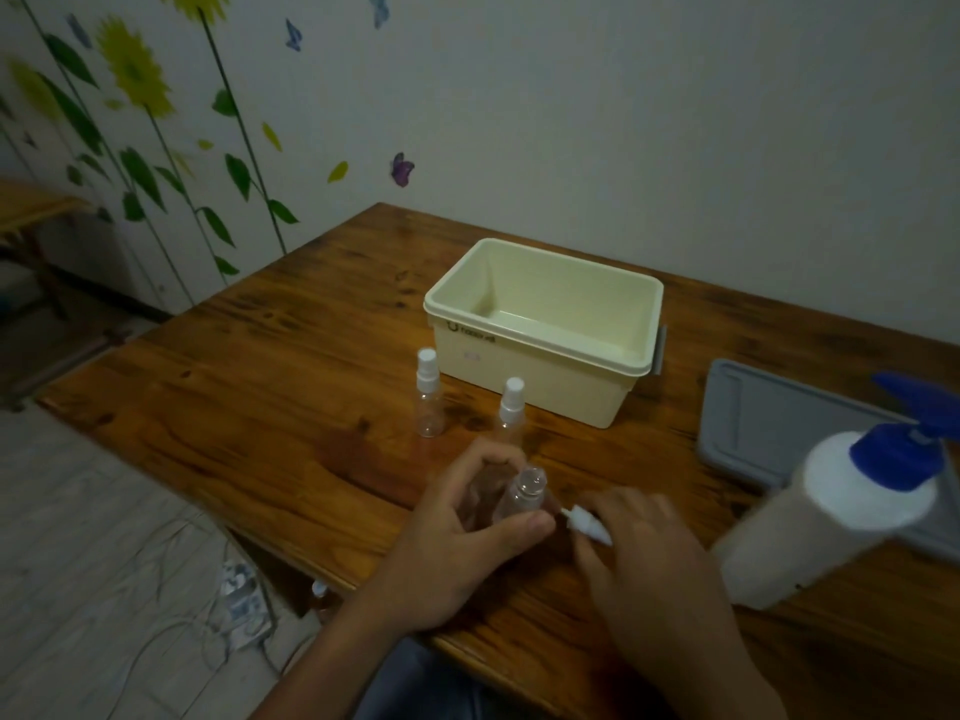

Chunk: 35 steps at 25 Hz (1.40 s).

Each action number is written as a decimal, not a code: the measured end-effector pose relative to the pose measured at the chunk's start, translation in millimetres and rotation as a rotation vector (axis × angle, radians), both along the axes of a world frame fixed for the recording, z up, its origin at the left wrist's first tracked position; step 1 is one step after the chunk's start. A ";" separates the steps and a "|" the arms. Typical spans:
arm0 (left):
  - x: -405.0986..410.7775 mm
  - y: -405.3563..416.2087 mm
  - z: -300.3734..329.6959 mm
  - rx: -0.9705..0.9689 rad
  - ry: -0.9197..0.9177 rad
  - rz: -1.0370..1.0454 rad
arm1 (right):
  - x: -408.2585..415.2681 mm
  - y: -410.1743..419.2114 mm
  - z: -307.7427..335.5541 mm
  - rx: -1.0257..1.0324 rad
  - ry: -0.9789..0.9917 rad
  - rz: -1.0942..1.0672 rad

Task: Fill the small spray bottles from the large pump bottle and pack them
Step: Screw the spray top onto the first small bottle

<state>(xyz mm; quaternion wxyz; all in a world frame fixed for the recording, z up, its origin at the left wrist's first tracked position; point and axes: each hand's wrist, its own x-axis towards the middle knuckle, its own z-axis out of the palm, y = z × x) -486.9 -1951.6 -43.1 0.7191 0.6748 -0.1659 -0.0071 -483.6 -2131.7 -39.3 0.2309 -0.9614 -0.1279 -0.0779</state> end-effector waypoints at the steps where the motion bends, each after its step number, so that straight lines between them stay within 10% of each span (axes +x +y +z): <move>1: -0.6 0.6 0.0 0.000 -0.003 0.002 | -0.3 0.3 2.7 0.044 0.002 -0.003; 10: 1.7 0.4 -3.3 -0.005 -0.015 0.001 | -28.0 -11.7 80.3 0.700 -0.117 0.064; 35: 2.2 -0.2 -5.2 -0.050 -0.022 -0.019 | 6.5 7.1 88.5 0.061 -0.006 0.423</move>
